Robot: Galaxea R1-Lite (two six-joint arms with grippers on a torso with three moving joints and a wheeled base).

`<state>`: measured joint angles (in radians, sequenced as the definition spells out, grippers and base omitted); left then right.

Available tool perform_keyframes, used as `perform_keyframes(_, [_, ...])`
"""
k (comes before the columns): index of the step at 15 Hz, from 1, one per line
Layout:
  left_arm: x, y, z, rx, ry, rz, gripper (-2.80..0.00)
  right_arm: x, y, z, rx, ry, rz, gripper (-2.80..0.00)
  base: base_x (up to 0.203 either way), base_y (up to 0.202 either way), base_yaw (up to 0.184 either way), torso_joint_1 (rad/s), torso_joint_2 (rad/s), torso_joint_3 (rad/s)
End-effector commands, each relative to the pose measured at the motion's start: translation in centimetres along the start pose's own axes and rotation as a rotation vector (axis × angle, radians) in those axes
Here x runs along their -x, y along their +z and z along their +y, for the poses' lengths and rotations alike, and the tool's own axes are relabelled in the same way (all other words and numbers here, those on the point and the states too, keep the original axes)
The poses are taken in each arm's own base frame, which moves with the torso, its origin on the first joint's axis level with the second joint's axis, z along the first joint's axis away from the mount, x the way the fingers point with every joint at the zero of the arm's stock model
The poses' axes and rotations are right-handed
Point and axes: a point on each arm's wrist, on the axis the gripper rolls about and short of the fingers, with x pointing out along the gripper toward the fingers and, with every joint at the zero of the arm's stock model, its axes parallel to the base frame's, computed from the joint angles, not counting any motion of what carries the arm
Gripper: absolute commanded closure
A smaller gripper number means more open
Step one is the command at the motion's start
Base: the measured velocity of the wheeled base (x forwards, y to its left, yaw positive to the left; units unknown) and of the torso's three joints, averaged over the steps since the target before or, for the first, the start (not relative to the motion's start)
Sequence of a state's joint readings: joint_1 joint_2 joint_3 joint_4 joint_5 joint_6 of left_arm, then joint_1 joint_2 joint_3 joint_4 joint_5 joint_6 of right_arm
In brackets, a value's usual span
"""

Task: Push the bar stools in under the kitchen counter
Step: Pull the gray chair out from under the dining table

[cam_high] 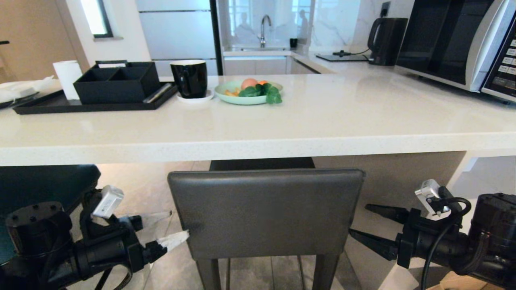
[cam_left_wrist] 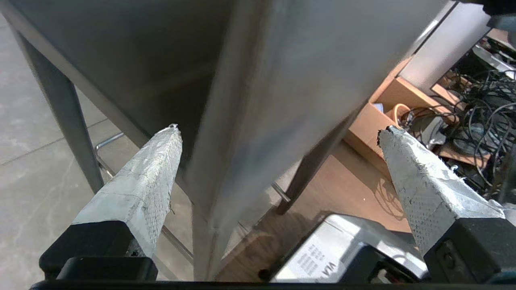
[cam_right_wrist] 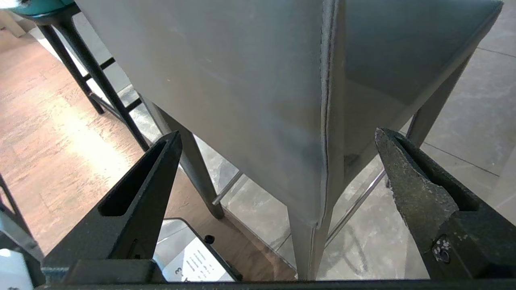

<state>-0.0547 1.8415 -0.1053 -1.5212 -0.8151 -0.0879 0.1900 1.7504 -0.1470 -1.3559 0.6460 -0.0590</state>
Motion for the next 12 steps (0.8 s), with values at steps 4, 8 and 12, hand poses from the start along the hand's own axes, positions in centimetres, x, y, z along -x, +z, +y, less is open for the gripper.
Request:
perform_keyframes(4, [-2.2, 1.0, 2.7, -0.039, -0.026, -0.039, -2.8, -2.0, -2.3, -1.4, -0.016, 0.01, 0.02, -2.8, 0.0, 0.0, 0.0, 0.0, 0.0, 0.0])
perform_keyframes(8, [-2.5, 0.4, 3.9, -0.031, -0.043, -0.027, -2.8, -2.8, -2.2, -1.9, -0.005, 0.025, 0.004, -2.8, 0.0, 0.0, 0.0, 0.0, 0.0, 0.0])
perform_keyframes(12, [-3.3, 0.4, 3.3, -0.044, -0.112, -0.019, -2.8, -4.0, -1.0, -2.7, 0.018, 0.049, -0.05, -2.8, 0.0, 0.0, 0.0, 0.0, 0.0, 0.0])
